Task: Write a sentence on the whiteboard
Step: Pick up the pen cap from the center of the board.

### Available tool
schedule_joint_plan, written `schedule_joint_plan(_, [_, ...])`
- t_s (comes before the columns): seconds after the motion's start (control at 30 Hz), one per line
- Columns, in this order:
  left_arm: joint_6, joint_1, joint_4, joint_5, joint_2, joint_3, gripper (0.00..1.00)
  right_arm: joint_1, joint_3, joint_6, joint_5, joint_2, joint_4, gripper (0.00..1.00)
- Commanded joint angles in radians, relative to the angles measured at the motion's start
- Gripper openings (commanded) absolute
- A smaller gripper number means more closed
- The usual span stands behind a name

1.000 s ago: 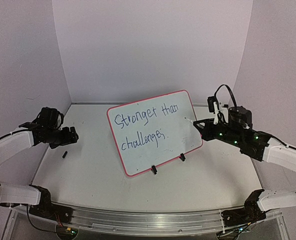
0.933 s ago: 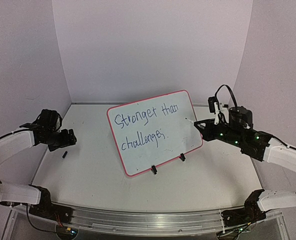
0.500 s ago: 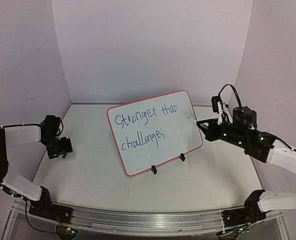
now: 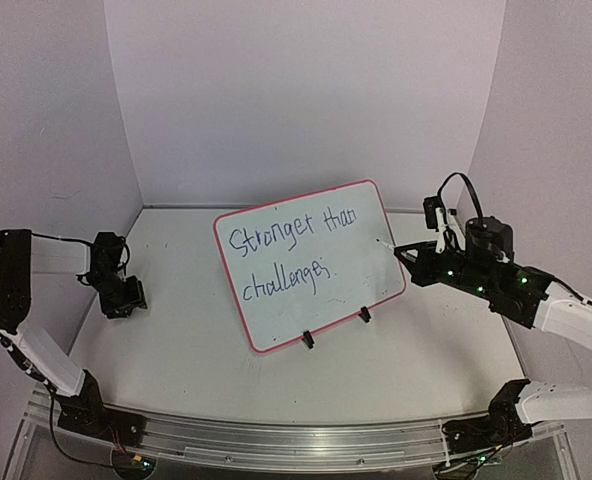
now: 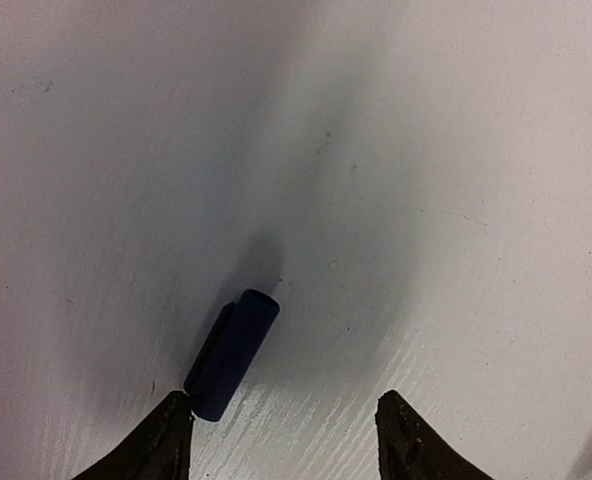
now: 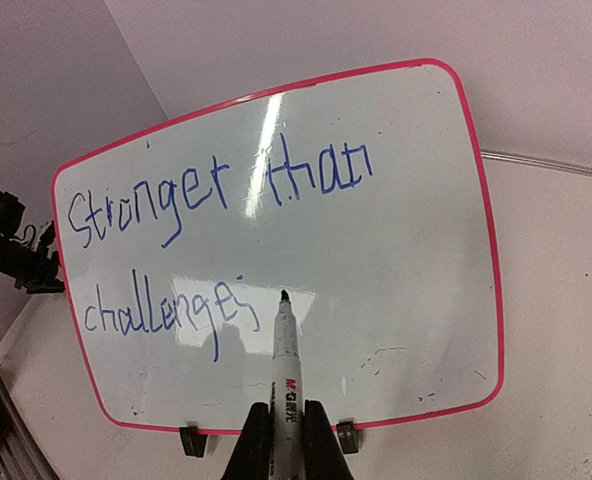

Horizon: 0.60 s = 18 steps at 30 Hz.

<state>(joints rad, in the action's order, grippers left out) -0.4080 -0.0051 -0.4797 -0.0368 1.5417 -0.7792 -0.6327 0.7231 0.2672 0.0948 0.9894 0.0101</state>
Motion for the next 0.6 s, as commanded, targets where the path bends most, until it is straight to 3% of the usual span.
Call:
schedule_joint_plan(0.0, [0.021, 0.026, 0.024, -0.035, 0.028, -0.051, 0.59, 0.006, -0.007, 0.010, -0.002, -0.012, -0.012, 0.00])
schedule_joint_plan(0.23, [0.018, 0.027, 0.028, -0.130, 0.072, -0.054, 0.51, 0.006, -0.002, 0.012, -0.003, 0.004, -0.012, 0.00])
schedule_joint_plan(0.57, [0.016, 0.032, -0.016, -0.054, 0.082, -0.083, 0.39, 0.006, -0.004, 0.010, -0.004, 0.004, -0.012, 0.00])
